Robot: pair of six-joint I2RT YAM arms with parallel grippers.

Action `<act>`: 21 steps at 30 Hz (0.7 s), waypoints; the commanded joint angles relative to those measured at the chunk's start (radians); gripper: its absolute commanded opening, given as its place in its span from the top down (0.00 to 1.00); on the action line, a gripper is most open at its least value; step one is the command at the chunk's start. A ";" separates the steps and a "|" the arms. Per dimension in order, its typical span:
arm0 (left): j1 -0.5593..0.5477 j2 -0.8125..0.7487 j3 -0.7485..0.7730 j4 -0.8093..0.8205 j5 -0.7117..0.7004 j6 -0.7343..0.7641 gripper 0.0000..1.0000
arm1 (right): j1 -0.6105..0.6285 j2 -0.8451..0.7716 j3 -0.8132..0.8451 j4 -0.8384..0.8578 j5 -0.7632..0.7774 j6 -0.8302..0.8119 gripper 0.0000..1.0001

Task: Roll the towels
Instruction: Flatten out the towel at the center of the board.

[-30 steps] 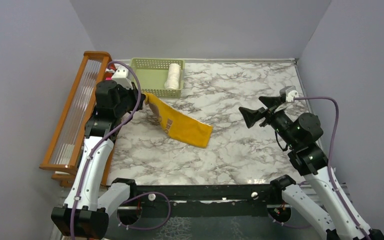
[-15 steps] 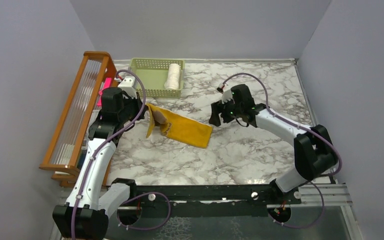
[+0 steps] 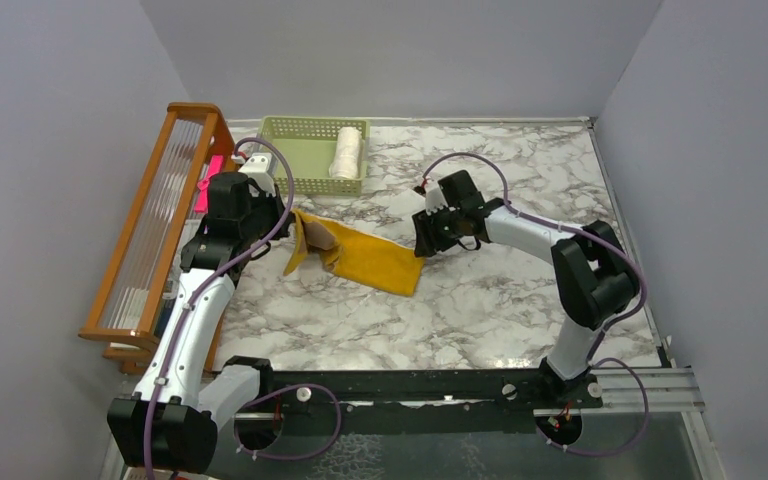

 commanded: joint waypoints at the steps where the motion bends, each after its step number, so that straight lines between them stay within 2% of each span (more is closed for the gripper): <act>1: 0.003 -0.014 0.016 0.002 -0.032 -0.012 1.00 | 0.007 0.029 0.015 -0.028 -0.012 -0.014 0.56; 4: 0.003 -0.015 0.009 0.001 -0.033 -0.016 1.00 | 0.007 0.041 0.012 -0.025 -0.015 -0.014 0.58; 6: 0.003 -0.017 0.008 0.000 -0.035 -0.016 1.00 | 0.008 0.047 0.012 -0.022 -0.014 -0.013 0.63; 14: 0.003 -0.018 0.007 -0.004 -0.037 -0.017 1.00 | 0.007 0.077 0.028 -0.023 -0.004 -0.018 0.64; 17: 0.003 -0.018 0.007 -0.005 -0.039 -0.016 1.00 | 0.007 0.081 0.037 -0.023 -0.003 -0.021 0.69; 21: 0.003 -0.018 0.006 -0.005 -0.045 -0.015 1.00 | 0.007 0.084 0.047 -0.024 -0.007 -0.027 0.81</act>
